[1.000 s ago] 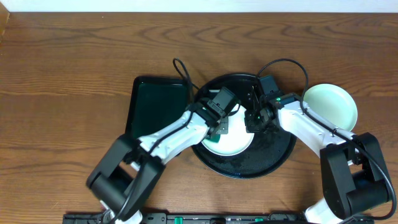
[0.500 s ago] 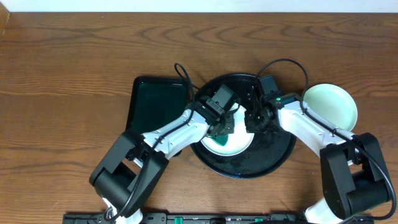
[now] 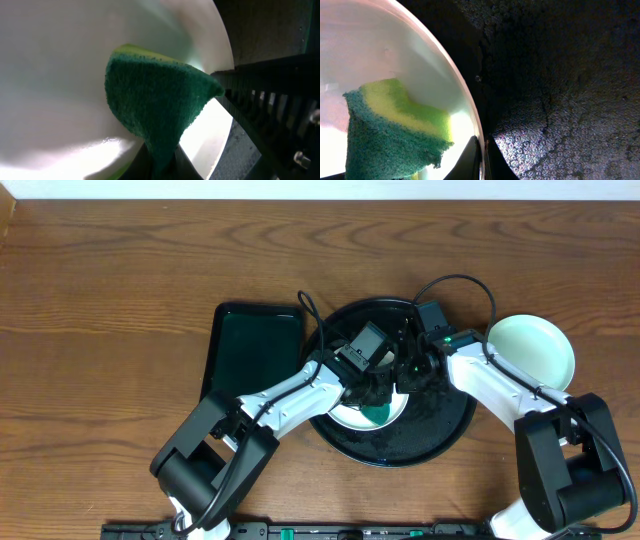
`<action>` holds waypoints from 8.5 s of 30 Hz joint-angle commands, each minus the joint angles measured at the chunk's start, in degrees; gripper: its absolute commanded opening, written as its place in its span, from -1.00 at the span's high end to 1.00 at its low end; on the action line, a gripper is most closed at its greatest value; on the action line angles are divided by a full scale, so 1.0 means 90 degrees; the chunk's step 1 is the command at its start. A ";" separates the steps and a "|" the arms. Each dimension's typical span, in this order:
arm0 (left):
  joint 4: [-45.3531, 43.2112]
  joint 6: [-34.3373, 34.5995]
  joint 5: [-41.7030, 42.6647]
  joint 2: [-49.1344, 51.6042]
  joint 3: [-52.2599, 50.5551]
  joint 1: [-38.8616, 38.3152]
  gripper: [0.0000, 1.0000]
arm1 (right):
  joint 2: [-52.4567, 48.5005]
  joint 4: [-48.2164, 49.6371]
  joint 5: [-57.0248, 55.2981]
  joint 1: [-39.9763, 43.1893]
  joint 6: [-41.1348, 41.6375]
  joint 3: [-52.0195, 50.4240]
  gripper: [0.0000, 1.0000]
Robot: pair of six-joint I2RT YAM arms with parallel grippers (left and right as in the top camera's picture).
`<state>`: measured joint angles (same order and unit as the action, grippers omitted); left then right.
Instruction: Clean dirty plates on tray and stack at the side
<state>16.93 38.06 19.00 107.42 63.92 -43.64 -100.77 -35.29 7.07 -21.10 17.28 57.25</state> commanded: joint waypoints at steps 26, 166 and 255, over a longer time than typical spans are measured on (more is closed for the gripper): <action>0.2720 -0.1265 -0.1957 -0.2239 -0.0073 0.3111 0.84 | 0.0041 -0.0015 0.0270 -0.0083 -0.0070 0.0078 0.93; 0.2140 -0.1375 -0.2548 -0.3619 -0.0260 0.6275 -0.61 | 0.0141 0.0495 -0.0172 -0.0063 0.0085 -0.0396 0.98; 0.2142 -0.1372 -0.2548 -0.3619 -0.0260 0.6275 -0.61 | -0.0590 0.1960 -0.4155 -0.3094 0.1161 0.3055 0.97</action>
<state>36.01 25.65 -3.18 74.85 60.69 12.64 -105.71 -17.96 -27.40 -47.29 31.55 83.50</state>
